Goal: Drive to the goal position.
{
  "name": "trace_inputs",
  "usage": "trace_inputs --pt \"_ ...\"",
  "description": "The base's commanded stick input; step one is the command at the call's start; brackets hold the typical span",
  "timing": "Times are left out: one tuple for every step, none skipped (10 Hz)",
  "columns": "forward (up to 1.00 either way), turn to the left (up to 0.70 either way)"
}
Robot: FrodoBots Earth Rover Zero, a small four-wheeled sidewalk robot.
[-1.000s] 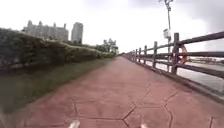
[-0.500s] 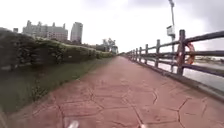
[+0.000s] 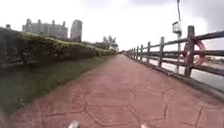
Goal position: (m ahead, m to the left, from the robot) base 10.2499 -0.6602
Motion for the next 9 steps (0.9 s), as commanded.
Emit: trace_inputs --pt "0.70 0.00" --pt "0.70 0.00" --pt "0.70 0.00" --pt "0.70 0.00" --pt "0.70 0.00" --pt "0.70 0.00" --pt "0.70 0.00" --pt "0.70 0.00" --pt "0.70 0.00"
